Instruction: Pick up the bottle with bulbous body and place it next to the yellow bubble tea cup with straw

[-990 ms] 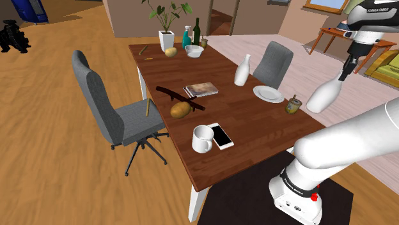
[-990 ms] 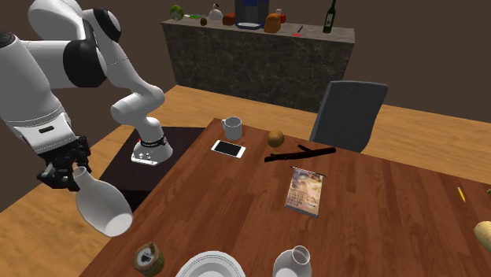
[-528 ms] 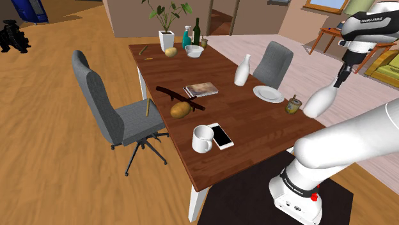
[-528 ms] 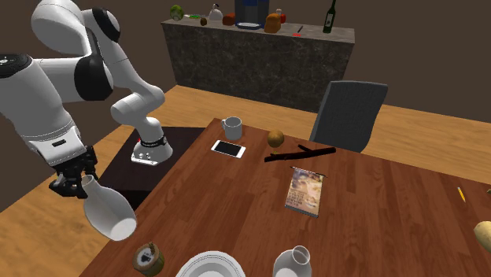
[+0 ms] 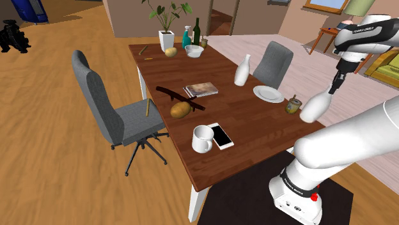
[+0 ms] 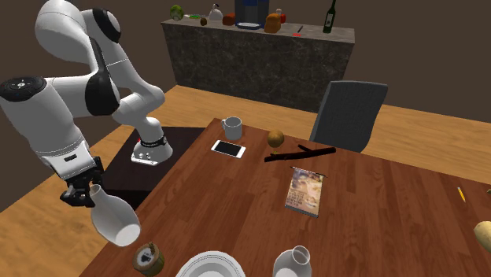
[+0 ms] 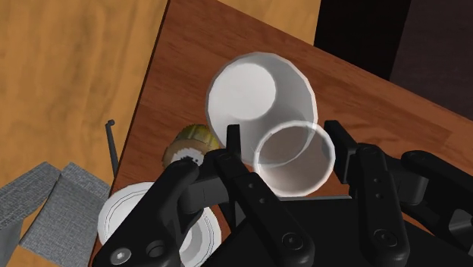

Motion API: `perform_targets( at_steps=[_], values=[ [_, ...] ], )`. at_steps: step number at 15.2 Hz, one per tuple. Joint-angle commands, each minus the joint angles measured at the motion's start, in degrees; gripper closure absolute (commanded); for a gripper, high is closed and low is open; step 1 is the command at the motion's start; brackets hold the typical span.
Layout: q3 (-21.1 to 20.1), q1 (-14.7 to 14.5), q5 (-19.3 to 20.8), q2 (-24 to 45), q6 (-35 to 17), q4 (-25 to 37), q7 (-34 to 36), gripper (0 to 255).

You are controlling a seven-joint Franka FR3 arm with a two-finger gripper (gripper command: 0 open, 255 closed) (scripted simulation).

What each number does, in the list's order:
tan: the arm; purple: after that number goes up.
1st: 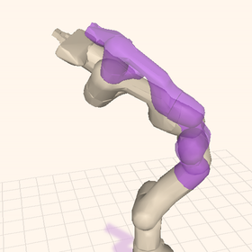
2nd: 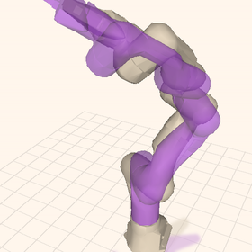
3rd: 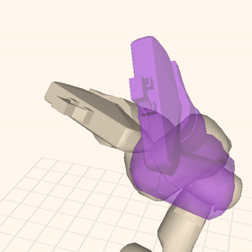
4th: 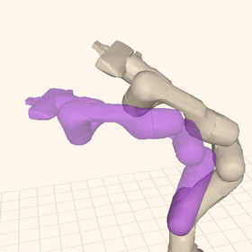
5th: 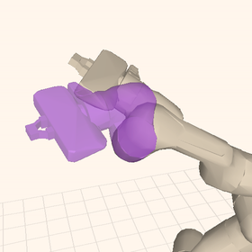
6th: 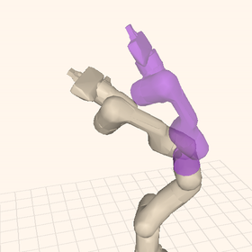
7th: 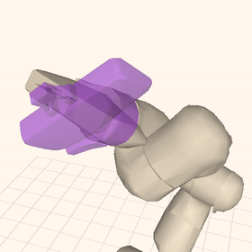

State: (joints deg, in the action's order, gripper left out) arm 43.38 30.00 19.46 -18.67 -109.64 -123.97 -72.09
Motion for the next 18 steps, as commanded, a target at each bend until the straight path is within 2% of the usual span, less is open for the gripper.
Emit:
perform_targets(
  at_steps=[1,9,16,17,18],
  values=[
    [0.3,0.1,0.2,0.2,-1.8,-1.5,0.2,255],
    [2.1,-0.1,-0.1,2.3,-7.9,-5.8,0.1,255],
    [2.1,-0.1,-0.1,2.3,-7.9,-5.8,0.1,255],
    [2.1,-0.1,-0.1,2.3,-7.9,-5.8,0.1,0],
    [2.1,-0.1,-0.1,2.3,-7.9,-5.8,0.1,0]
  ],
)
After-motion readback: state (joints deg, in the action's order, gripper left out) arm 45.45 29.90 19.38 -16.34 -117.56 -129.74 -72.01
